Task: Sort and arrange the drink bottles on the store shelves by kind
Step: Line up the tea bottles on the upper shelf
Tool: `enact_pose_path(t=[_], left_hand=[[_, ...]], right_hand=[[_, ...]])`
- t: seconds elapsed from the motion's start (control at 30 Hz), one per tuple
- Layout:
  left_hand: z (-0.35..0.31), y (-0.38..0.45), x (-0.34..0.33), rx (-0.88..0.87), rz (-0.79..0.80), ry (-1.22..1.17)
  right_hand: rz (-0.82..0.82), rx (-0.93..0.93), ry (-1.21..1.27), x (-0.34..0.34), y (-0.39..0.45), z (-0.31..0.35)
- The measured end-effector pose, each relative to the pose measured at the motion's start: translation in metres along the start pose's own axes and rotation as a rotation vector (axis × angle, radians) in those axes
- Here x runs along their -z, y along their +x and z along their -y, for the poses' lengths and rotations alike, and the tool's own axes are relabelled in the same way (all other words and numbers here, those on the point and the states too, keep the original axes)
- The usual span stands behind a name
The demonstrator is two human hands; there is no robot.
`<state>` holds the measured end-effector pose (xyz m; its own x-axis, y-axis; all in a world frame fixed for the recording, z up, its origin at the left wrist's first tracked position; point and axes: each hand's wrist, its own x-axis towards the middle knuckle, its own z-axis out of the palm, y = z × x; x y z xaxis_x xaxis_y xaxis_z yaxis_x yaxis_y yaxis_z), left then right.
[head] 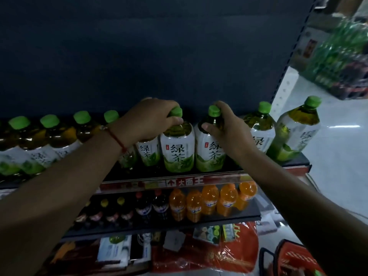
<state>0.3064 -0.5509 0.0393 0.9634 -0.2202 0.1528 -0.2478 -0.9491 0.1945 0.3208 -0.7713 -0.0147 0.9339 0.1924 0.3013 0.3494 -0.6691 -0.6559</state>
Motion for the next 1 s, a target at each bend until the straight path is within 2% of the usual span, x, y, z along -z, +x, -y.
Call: enact_pose_path(t=[0.17, 0.27, 0.4, 0.53, 0.63, 0.73, 0.87, 1.0], left_hand=[[-0.020, -0.011, -0.009, 0.104, -0.035, 0.118], [-0.031, -0.016, -0.027, 0.153, -0.137, 0.222], [-0.046, -0.022, -0.052, 0.072, -0.307, 0.231], [-0.065, -0.015, -0.072, -0.018, -0.342, 0.234], [-0.074, -0.004, -0.079, -0.041, -0.353, 0.269], [-0.080, 0.003, -0.088, -0.055, -0.331, 0.262], [-0.081, 0.002, -0.096, -0.049, -0.330, 0.178], [-0.081, -0.001, -0.098, -0.056, -0.330, 0.181]], right_hand=[[-0.015, 0.037, 0.005, -0.003, -0.001, -0.005], [-0.020, 0.062, 0.021, -0.003, -0.002, -0.008], [0.000, 0.086, 0.034, -0.007, -0.004, -0.010], [0.140, 0.173, -0.083, 0.018, -0.002, -0.009], [0.026, 0.249, -0.236, 0.056, -0.005, -0.015], [-0.091, 0.170, -0.201, 0.084, -0.003, -0.035], [0.000, -0.049, -0.029, 0.088, 0.003, -0.071], [0.014, 0.006, 0.050, 0.075, 0.001, -0.091]])
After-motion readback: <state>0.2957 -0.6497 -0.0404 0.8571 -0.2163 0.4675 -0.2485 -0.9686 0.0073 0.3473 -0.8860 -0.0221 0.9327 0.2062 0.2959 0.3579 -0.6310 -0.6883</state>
